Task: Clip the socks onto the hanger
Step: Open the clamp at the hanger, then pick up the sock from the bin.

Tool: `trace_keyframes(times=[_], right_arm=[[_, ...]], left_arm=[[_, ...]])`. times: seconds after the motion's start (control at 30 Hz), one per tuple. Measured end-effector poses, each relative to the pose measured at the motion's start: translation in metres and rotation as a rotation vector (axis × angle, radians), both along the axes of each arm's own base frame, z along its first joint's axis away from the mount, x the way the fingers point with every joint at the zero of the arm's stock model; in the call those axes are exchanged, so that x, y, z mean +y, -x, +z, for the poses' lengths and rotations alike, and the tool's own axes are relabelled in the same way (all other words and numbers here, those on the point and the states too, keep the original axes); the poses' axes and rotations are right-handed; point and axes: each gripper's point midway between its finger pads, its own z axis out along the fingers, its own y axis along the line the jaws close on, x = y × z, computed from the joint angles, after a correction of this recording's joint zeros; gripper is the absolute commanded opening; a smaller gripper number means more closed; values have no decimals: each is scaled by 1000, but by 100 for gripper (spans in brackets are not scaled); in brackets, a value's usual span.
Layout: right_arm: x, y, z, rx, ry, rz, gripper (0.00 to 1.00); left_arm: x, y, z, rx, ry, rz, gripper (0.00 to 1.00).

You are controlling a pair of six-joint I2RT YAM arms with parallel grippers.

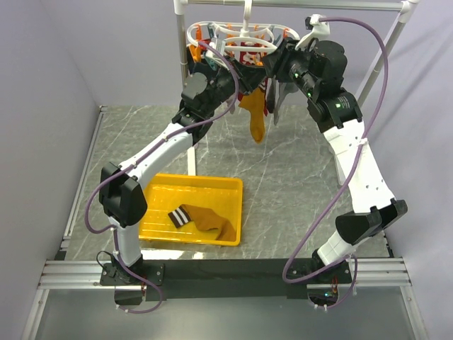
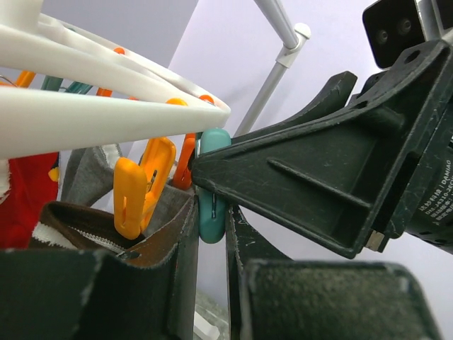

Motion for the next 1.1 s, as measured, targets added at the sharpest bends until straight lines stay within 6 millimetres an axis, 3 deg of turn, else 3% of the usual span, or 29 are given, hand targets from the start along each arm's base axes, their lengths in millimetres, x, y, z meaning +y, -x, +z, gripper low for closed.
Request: trace_keyframes(times=[0.27, 0.47, 0.6, 0.67, 0.83, 0.97, 1.03, 1.1], right_arm=[[1, -3, -2, 1, 1, -2, 22], [0, -7, -5, -7, -1, -11, 15], [-1, -11, -8, -16, 5, -24, 12], [-1, -13, -7, -29, 12, -27, 10], [-2, -20, -12, -58, 43, -35, 8], [-3, -26, -20, -90, 64, -39, 8], [-2, -27, -24, -105, 69, -38, 7], [-1, -28, -27, -119, 72, -33, 7]], left_arm=[[0, 0, -3, 4, -3, 0, 22], [1, -2, -8, 19, -13, 6, 41], [6, 1, -8, 34, -27, 7, 60], [12, 6, -8, 53, -46, 4, 63], [37, 26, 3, 87, -94, 18, 65], [72, 48, 9, 144, -133, 48, 64], [94, 58, 0, 184, -163, 81, 65], [113, 66, -22, 239, -209, 124, 65]])
